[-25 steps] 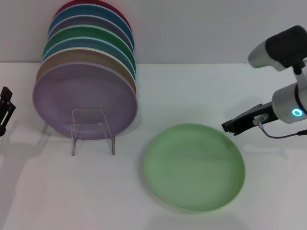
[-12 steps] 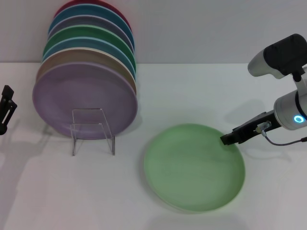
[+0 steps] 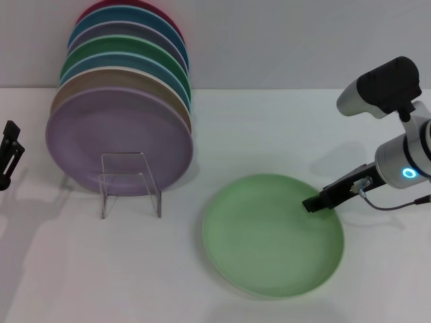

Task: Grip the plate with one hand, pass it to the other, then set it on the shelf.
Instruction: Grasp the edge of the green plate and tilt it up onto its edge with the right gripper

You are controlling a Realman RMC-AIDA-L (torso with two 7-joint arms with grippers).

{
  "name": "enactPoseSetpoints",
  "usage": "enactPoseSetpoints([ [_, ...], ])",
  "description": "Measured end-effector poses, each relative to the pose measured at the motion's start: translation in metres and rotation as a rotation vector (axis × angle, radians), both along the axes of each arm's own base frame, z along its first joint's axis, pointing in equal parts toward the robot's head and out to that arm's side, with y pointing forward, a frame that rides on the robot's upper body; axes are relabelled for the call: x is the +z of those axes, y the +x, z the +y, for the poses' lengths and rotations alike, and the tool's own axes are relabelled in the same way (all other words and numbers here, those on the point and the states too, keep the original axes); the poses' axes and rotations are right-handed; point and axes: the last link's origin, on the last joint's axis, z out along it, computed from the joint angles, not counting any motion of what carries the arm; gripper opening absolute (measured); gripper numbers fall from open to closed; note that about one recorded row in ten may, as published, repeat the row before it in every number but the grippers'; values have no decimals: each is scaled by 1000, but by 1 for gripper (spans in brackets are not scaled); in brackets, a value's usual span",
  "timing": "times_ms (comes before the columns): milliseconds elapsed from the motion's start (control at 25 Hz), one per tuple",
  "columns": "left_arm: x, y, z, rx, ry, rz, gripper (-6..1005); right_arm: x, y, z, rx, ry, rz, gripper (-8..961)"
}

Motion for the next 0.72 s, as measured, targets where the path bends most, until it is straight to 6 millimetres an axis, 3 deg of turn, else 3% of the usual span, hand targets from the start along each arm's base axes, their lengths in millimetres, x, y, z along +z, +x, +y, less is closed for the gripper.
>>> enactPoseSetpoints([
  [600,-1,1,0,-3,-4,2,816,-8,-1,-1,13,-11,-22,477],
  [680,-1,1,1,-3,-5,1,815,-8,-2,0,19,-9,-24,238],
  [720,-1,1,1,-4,-5,1,815,-8,-3,1,21,-8,-24,209],
])
